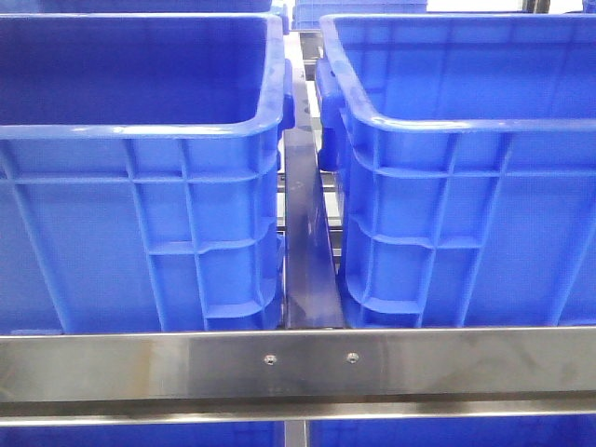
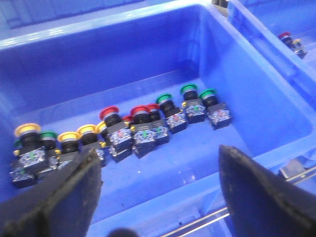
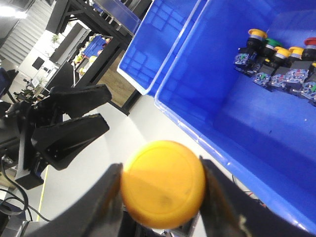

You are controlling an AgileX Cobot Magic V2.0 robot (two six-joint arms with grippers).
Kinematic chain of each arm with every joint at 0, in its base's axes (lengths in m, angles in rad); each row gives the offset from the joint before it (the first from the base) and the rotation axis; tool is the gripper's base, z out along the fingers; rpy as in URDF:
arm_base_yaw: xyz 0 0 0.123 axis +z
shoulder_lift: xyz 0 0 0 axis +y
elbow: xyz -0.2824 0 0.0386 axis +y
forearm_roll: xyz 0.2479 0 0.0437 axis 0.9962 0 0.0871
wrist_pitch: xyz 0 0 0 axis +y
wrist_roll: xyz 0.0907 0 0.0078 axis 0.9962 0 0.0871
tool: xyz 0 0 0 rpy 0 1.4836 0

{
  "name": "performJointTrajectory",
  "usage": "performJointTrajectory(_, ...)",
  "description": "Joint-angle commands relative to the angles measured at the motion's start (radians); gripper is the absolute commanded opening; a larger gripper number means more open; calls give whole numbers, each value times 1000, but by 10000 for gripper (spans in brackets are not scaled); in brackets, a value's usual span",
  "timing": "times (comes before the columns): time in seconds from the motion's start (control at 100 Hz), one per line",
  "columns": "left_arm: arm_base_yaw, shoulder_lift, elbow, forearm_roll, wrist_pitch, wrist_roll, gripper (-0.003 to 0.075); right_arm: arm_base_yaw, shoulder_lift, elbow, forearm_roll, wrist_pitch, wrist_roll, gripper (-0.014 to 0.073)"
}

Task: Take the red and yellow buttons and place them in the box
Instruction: 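Open the left gripper and pull it back from the yellow button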

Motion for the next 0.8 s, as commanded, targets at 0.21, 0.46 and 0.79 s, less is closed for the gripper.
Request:
performJointTrajectory(0.21, -6, 18, -21, -6, -118, 10, 460, 0, -26, -37, 64, 10, -13, 97)
performJointTrajectory(0.46, -6, 95, -21, 57, -131, -37, 460, 0, -26, -37, 64, 9, -13, 97)
performJointTrajectory(0.79, 63, 210, -21, 42, -209, -71, 460, 0, -26, -37, 64, 10, -13, 97)
